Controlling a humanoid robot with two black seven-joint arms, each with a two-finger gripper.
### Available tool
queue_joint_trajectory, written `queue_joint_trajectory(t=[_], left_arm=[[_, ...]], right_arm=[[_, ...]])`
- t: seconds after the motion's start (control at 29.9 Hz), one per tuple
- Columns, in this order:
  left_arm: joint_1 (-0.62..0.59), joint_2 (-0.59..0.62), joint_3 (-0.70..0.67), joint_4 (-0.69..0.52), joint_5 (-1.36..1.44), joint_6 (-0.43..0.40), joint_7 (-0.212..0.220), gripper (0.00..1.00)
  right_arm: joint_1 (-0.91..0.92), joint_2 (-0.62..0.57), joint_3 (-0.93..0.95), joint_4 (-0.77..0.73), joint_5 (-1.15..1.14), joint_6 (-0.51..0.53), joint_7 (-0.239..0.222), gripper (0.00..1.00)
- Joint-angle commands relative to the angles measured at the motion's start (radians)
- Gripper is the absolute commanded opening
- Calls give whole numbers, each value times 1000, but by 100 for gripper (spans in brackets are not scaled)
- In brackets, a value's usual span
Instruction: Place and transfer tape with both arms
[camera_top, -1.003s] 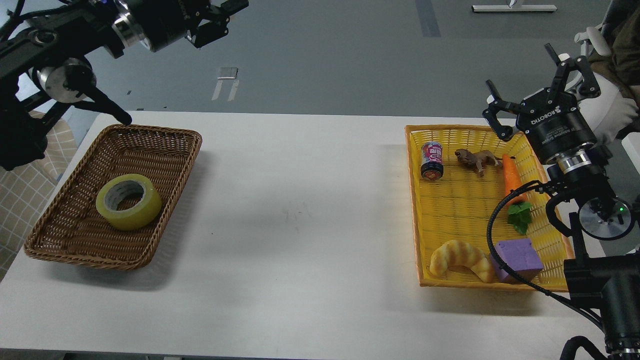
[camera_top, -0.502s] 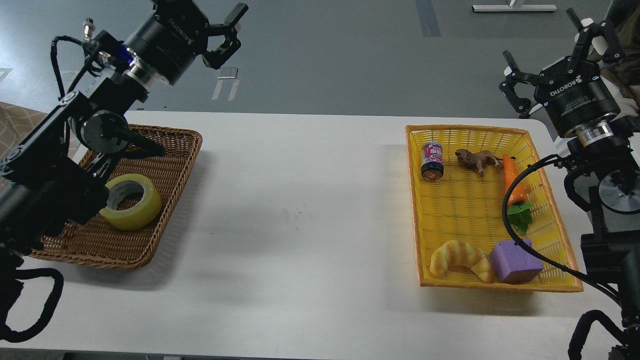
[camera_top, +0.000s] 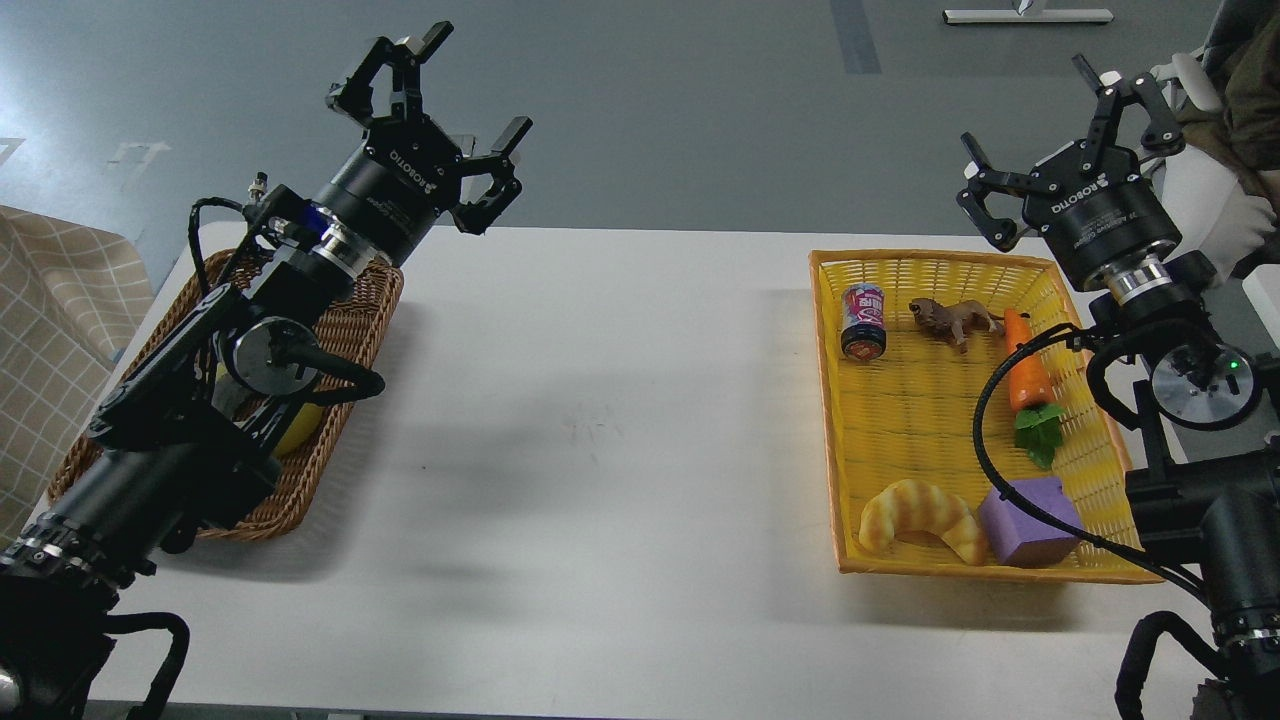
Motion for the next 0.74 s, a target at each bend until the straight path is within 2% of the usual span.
queue_joint_trajectory(t=[0.0,0.7], left_arm=[[4,-7,-1,4,0,0,2,98],[1,-8,-21,4,-12,0,6,98]], right_arm=[[-1,31,-1,1,0,0,0,100],[11,68,-42,15,0,0,1,100]])
